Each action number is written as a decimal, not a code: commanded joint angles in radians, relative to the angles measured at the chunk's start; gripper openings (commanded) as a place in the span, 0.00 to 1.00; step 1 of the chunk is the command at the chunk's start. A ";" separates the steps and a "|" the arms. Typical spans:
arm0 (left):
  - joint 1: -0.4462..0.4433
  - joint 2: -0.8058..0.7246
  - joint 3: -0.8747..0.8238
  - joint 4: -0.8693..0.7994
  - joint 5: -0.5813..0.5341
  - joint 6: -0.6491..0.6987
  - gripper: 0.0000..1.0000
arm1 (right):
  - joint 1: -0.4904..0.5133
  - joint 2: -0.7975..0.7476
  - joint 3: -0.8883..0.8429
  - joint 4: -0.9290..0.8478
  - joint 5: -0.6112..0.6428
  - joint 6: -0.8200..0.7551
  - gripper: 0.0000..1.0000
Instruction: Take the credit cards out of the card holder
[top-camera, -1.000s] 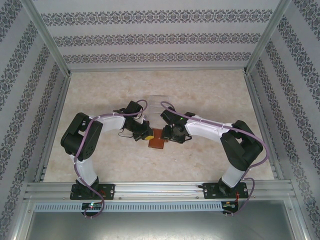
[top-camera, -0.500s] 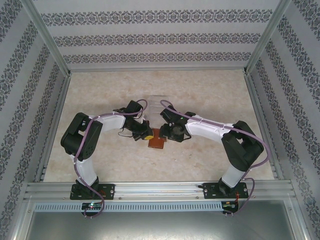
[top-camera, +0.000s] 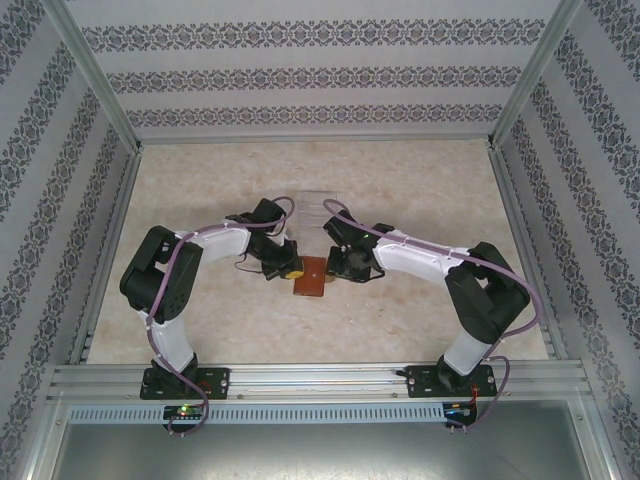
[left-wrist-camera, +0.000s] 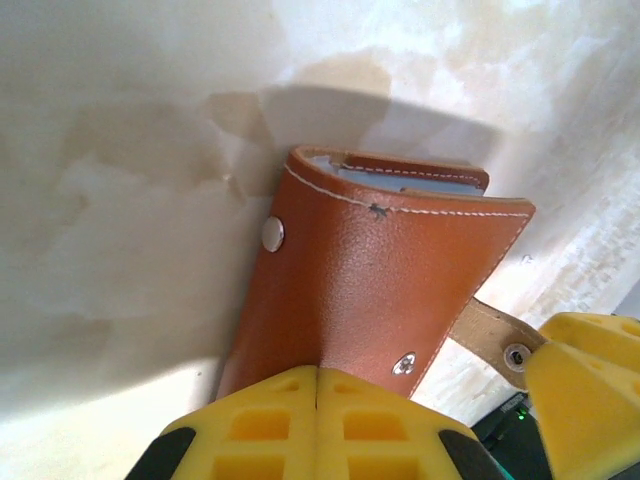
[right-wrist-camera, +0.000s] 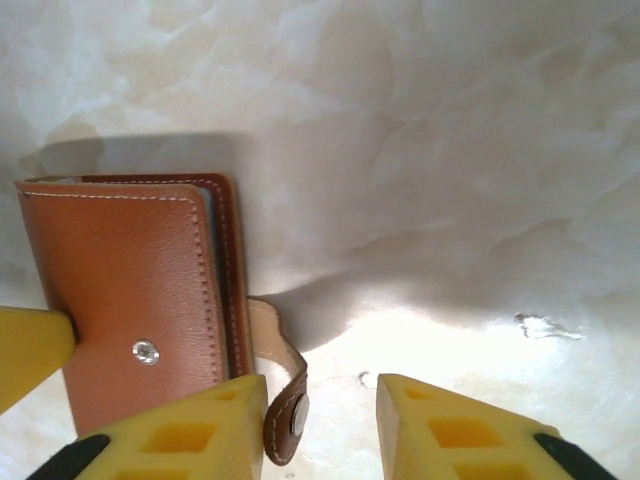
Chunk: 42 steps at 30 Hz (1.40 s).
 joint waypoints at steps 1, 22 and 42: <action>-0.002 -0.028 0.028 -0.085 -0.058 0.040 0.02 | -0.018 -0.010 -0.026 0.027 0.010 -0.008 0.28; -0.077 -0.009 0.158 -0.251 -0.202 0.107 0.36 | -0.049 0.022 -0.128 0.249 -0.110 -0.002 0.13; -0.240 0.147 0.431 -0.569 -0.505 0.246 0.78 | -0.118 0.050 -0.280 0.503 -0.278 0.101 0.00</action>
